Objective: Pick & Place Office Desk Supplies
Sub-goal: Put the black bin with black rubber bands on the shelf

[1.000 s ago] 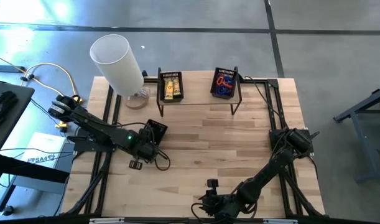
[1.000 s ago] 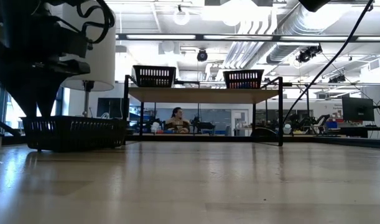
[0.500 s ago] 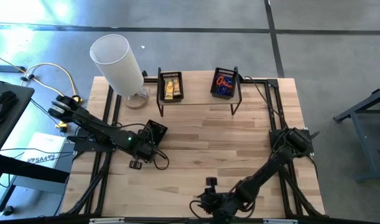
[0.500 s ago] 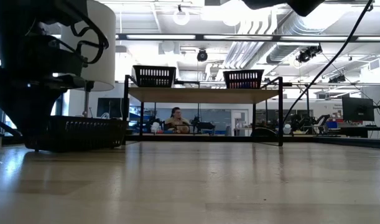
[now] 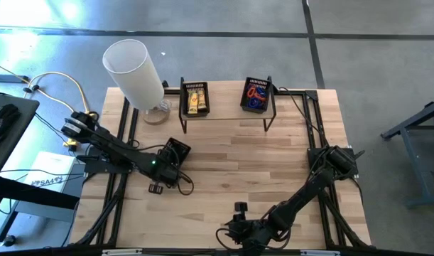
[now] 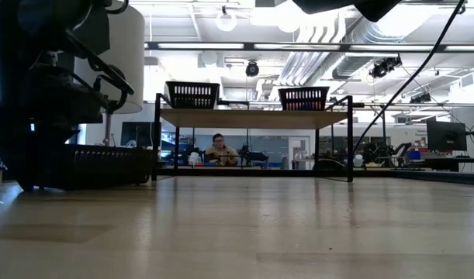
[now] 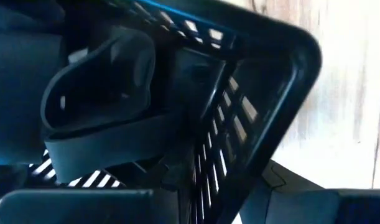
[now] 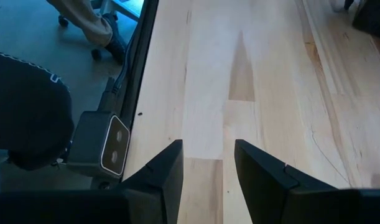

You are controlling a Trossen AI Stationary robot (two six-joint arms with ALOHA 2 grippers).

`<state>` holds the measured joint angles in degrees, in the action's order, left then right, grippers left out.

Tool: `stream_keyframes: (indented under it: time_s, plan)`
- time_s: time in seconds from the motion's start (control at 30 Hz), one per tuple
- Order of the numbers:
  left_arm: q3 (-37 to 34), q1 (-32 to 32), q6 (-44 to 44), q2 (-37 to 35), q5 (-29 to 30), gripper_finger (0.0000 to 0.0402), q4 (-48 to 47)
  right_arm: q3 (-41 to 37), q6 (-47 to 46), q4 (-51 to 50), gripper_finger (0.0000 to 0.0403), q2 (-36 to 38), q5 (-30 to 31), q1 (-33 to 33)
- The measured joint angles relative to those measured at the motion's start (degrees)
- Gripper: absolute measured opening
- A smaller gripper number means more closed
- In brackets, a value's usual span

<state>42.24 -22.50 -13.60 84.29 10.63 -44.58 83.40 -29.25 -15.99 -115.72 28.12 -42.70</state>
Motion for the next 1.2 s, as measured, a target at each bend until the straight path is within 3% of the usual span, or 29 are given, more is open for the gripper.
stream_keyframes:
  time_s: [0.17, 0.33, 0.6, 0.93, 1.2]
  plan:
    - [0.1, -0.3, -0.2, 0.7, 0.2, 0.0073, 0.1, 0.0, 0.6, 0.5, 0.0133, 0.0, -0.2, 0.0]
    - [0.5, -1.6, -0.2, 0.4, 0.4, 0.0011, 0.3, 0.0, 0.6, 0.5, 0.0133, 0.0, -0.2, 0.0]
    - [6.1, -4.3, -1.1, 0.4, -2.0, 0.0002, -1.6, 0.0, 0.7, 0.4, 0.0133, 0.0, -0.2, 0.0]
    - [32.5, -5.7, -1.7, 0.4, -2.2, 0.0001, -19.1, 0.0, 0.7, 0.9, 0.0133, 0.0, -0.1, 0.0]
    - [54.2, 1.0, 6.8, 4.4, 3.2, 0.0001, -26.1, 0.0, 1.3, 3.9, 0.0133, 0.0, 0.1, 0.7]
